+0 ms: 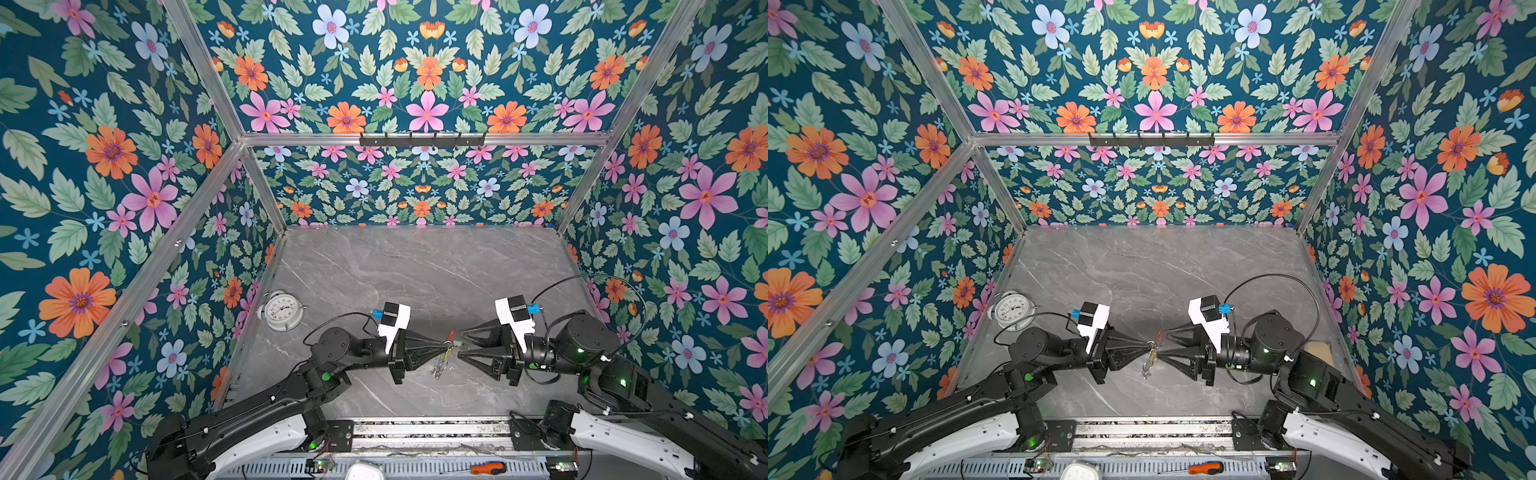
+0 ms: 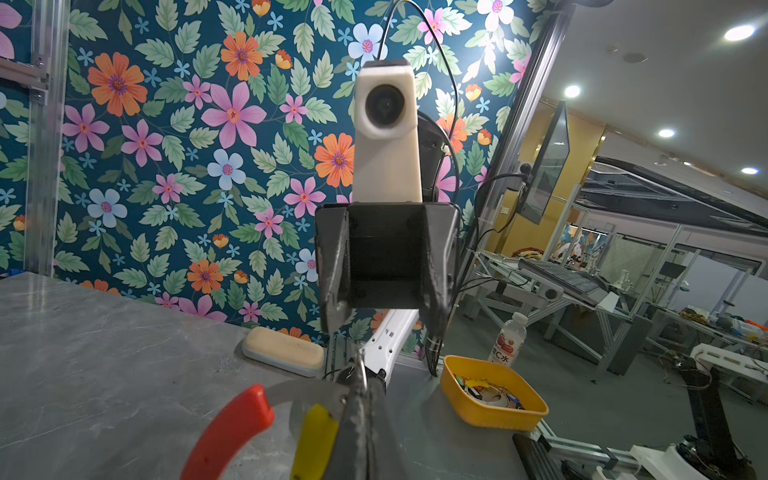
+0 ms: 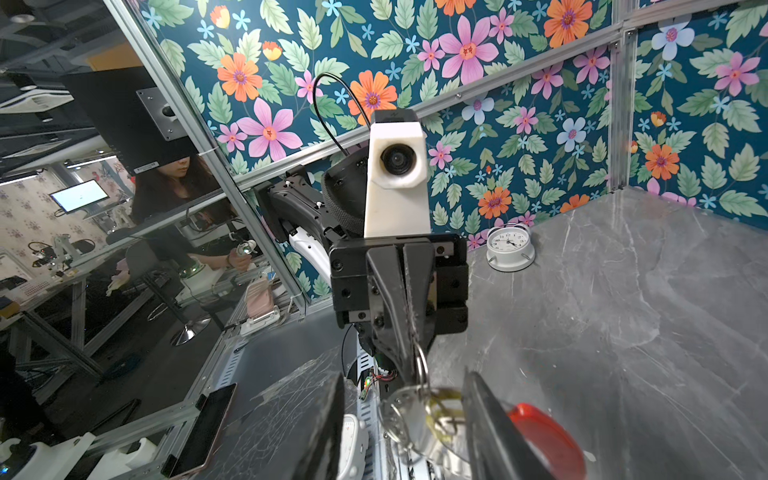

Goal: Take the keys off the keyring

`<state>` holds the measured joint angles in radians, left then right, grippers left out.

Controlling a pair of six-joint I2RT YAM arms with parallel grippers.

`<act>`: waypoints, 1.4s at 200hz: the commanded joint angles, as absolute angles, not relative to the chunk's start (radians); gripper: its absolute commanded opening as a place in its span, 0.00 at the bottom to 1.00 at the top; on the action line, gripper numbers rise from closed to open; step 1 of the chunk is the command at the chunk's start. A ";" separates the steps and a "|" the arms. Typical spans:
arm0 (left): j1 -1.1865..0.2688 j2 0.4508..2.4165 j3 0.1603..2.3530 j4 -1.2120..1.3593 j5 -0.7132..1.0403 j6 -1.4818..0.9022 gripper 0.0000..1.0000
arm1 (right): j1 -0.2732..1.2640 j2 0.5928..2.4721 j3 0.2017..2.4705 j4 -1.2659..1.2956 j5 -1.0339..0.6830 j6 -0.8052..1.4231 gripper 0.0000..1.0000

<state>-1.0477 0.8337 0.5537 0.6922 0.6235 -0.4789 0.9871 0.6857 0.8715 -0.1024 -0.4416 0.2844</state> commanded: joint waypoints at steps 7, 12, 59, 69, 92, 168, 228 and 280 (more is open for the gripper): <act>-1.048 0.829 0.551 0.743 0.605 -0.474 0.00 | 0.988 0.713 0.870 -0.026 -0.486 0.314 0.45; -1.048 0.828 0.550 0.744 0.603 -0.474 0.00 | 0.988 0.716 0.869 -0.025 -0.491 0.316 0.44; -1.048 0.825 0.548 0.749 0.591 -0.473 0.00 | 0.988 0.712 0.836 -0.025 -0.483 0.326 0.22; -1.049 0.824 0.546 0.749 0.588 -0.472 0.00 | 0.988 0.711 0.831 -0.025 -0.484 0.328 0.20; -1.048 0.819 0.546 0.749 0.585 -0.472 0.00 | 0.988 0.711 0.823 -0.024 -0.484 0.329 0.13; -1.048 0.812 0.596 0.587 0.546 -0.478 0.19 | 0.988 0.685 0.860 -0.198 -0.410 0.308 0.00; -1.049 0.824 0.730 0.261 0.536 -0.414 0.43 | 0.988 0.684 0.956 -0.480 -0.325 0.263 0.00; -1.048 0.870 0.839 0.038 0.588 -0.350 0.46 | 0.988 0.708 1.011 -0.601 -0.342 0.239 0.00</act>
<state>-1.0481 0.8536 0.8062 0.1616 0.5480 -0.4004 0.9867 0.7006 0.9894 -0.5350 -0.3363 0.2672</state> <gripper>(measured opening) 0.460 0.051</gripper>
